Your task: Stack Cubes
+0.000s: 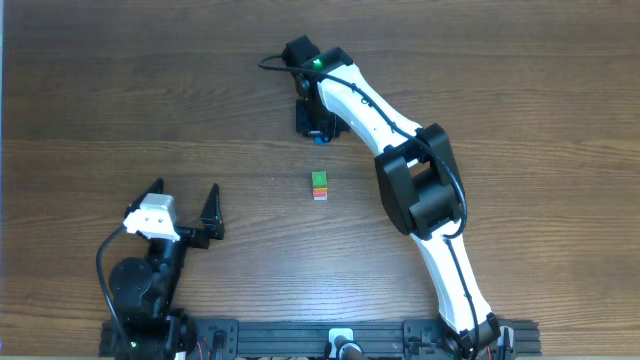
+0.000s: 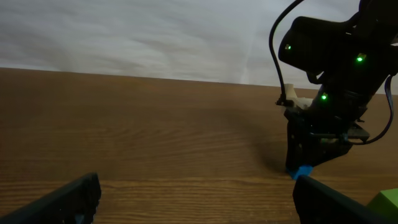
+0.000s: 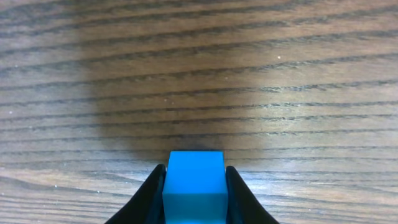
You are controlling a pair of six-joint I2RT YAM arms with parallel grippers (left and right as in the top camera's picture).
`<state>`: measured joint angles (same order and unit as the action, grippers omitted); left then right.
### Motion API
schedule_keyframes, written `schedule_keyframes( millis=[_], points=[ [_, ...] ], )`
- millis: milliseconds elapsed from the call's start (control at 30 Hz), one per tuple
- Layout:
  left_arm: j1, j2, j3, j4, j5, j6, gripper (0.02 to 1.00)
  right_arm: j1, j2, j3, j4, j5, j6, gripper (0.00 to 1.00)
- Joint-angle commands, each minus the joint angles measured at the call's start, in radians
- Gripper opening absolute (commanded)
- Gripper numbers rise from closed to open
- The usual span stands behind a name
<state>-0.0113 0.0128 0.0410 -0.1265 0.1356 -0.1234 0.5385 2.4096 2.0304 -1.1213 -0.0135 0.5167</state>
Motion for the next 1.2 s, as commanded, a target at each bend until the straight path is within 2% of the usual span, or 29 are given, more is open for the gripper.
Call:
schedule_keyframes(
  millis=[33,333,567,767,1200],
  points=[
    [-0.004,-0.006,-0.007,0.003,0.010,0.014,0.998,0.006,0.008,0.017,0.003,-0.001,-0.001,0.123],
    [-0.004,-0.006,-0.007,0.003,0.010,0.014,0.998,0.009,-0.107,0.017,-0.013,0.005,-0.010,0.009],
    [-0.004,-0.006,-0.007,0.003,0.010,0.014,0.996,0.027,-0.251,0.017,-0.069,0.050,-0.017,0.009],
    [-0.004,-0.006,-0.007,0.003,0.010,0.014,0.998,0.068,-0.367,-0.011,-0.192,0.053,-0.005,0.009],
    [-0.004,-0.006,-0.007,0.003,0.010,0.014,0.998,0.171,-0.519,-0.332,-0.108,0.045,0.075,0.012]
  ],
)
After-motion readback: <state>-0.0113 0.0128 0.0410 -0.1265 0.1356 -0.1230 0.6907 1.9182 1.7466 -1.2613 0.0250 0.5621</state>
